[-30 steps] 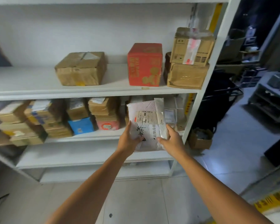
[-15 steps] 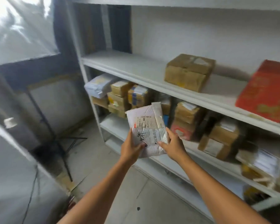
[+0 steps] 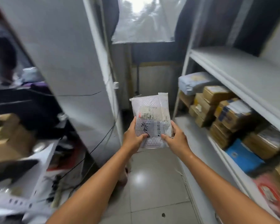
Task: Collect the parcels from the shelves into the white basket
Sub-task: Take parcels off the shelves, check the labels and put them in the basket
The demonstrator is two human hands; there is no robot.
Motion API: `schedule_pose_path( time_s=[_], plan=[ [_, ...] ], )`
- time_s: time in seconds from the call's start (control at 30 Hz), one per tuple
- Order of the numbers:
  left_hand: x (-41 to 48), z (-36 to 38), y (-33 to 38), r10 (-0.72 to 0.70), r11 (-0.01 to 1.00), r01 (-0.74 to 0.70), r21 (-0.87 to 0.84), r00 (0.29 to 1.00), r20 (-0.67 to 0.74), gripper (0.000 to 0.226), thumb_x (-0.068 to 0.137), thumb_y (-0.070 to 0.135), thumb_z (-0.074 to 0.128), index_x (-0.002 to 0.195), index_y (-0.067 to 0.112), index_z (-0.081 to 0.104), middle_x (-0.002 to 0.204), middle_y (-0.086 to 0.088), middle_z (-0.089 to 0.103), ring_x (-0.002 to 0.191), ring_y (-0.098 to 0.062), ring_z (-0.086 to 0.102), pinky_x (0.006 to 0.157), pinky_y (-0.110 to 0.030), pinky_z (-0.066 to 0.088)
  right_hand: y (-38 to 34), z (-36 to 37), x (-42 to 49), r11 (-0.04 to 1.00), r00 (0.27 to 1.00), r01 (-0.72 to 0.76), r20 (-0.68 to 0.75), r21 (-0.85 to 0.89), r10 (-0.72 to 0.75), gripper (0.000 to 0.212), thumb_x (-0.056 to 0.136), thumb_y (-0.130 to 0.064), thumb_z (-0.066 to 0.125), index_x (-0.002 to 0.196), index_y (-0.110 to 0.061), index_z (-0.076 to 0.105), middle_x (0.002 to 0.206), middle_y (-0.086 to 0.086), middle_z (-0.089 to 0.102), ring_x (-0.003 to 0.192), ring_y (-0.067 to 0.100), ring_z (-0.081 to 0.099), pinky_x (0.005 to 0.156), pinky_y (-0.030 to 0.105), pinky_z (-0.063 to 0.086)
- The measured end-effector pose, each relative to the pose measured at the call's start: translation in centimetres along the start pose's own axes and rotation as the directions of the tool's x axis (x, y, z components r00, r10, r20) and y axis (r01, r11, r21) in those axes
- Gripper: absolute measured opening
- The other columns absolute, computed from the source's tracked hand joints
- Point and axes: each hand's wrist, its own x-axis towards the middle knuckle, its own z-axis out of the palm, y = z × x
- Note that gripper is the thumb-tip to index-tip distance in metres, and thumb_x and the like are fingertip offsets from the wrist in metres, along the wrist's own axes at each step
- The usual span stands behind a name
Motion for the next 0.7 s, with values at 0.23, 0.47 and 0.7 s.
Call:
schedule_pose_path(
  time_s=[0.23,0.47,0.7],
  plan=[
    [-7.6,-2.9,-1.3,-0.130,0.987,0.150,0.059,0.958,-0.255,0.086,0.078,0.013,0.075,0.149,0.024,0.028,0.139,0.003,0.053,0.125,-0.014,0.051,0.106,-0.034,0.041,-0.8,3.6,-2.0,0.993,0.944,0.096,0.308,0.071,-0.114,0.056,0.082,-0.011,0.074,0.130,-0.028,0.052,0.109,-0.012,0.069,0.099,0.005,0.066,0.092,0.040,0.055],
    [-16.4,-6.5,-3.3,-0.204,0.970,0.242,0.020,0.858,-0.471,0.084,0.076,0.015,0.076,0.146,0.031,0.032,0.136,0.011,0.053,0.124,-0.008,0.050,0.101,-0.026,0.040,-3.2,8.4,-7.2,0.986,0.863,0.118,0.479,0.116,-0.160,0.066,0.082,-0.009,0.074,0.139,-0.027,0.045,0.115,-0.016,0.065,0.111,0.005,0.061,0.100,0.039,0.050],
    [-25.1,-8.3,-5.8,-0.311,0.935,0.353,-0.045,0.749,-0.585,0.087,0.078,0.014,0.075,0.148,0.031,0.027,0.139,0.011,0.049,0.126,-0.014,0.046,0.098,-0.023,0.035,-4.2,12.0,-14.2,0.977,0.784,0.202,0.587,0.067,-0.203,0.071,0.085,-0.014,0.071,0.145,-0.032,0.038,0.126,-0.014,0.059,0.115,0.009,0.057,0.099,0.035,0.050]
  ],
)
